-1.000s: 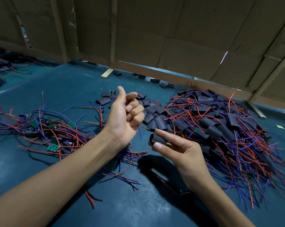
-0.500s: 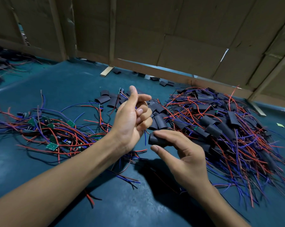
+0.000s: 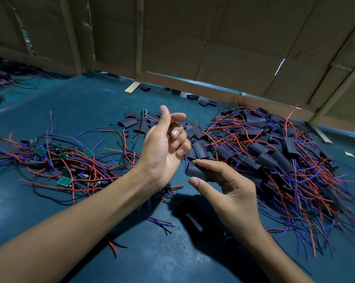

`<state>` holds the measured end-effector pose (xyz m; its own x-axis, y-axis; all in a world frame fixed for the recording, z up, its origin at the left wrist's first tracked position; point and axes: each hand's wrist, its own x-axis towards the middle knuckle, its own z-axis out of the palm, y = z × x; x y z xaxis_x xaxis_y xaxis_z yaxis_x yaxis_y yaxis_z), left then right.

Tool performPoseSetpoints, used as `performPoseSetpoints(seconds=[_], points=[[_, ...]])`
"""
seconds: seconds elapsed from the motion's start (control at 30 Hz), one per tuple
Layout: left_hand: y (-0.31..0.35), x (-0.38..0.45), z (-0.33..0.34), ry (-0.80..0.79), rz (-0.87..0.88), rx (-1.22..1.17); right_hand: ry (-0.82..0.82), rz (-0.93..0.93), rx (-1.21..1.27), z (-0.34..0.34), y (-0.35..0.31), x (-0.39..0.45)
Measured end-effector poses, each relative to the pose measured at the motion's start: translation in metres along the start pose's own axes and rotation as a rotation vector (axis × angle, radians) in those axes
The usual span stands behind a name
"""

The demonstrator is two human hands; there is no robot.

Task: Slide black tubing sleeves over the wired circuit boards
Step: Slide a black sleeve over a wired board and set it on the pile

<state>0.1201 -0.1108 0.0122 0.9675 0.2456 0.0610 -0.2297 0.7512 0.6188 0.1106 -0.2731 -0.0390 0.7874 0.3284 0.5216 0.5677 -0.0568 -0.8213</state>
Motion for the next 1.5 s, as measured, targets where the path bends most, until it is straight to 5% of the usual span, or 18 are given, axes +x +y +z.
performPoseSetpoints(seconds=[0.83, 1.1, 1.27, 1.5], points=[[0.001, 0.0, 0.0, 0.058, -0.09, -0.071, -0.045, 0.159, 0.123, 0.003, -0.006, 0.002], [-0.014, -0.009, -0.001, -0.176, 0.032, 0.523, 0.053, 0.196, 0.119, 0.004, -0.009, 0.002], [-0.027, -0.015, -0.002, -0.336, -0.157, 0.688, 0.127, 0.199, 0.177, -0.002, -0.011, 0.007], [-0.024, -0.01, -0.002, -0.169, -0.524, 0.319, 0.201, 0.222, 0.199, -0.027, -0.012, 0.018]])
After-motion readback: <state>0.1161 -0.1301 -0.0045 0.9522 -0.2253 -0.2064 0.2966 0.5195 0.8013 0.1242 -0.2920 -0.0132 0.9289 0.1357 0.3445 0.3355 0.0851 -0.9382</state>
